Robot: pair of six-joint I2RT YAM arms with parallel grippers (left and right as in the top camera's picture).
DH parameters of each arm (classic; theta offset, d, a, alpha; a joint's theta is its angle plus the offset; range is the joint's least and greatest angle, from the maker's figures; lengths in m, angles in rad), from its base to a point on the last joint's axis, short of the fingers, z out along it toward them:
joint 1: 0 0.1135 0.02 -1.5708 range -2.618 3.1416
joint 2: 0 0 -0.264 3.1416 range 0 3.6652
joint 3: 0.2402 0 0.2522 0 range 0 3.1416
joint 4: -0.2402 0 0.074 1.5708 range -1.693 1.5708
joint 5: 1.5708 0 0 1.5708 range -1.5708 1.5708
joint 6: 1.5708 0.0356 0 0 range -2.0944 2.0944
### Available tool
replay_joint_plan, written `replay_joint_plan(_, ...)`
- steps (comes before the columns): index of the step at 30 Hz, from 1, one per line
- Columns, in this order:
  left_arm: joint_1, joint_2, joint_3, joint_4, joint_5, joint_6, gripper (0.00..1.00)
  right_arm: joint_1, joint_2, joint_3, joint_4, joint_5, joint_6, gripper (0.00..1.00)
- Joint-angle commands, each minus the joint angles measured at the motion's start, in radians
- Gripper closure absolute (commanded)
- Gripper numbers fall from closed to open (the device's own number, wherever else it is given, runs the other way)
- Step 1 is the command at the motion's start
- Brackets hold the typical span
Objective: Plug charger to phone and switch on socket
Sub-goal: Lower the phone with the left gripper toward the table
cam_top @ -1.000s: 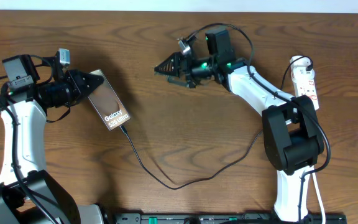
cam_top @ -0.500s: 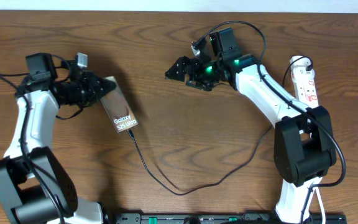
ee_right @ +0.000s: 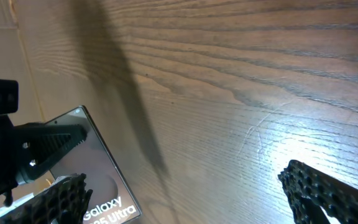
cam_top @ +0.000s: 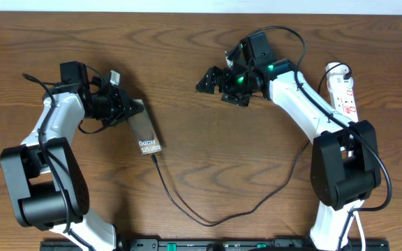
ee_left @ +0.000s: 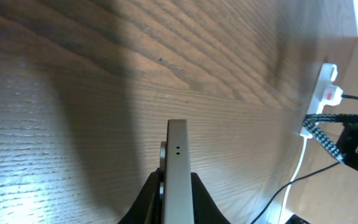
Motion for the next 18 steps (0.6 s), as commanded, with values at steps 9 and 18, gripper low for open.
replay_joint_plan(9,-0.012,-0.001,0.006,-0.034,-0.045,0.010,0.93,-0.005,-0.036,0.006,-0.017,0.015,-0.037,0.02)
replay_joint_plan(18,-0.011,-0.001,-0.087,0.015,-0.051,0.010,0.93,-0.005,-0.036,0.006,-0.021,0.015,-0.038,0.02)
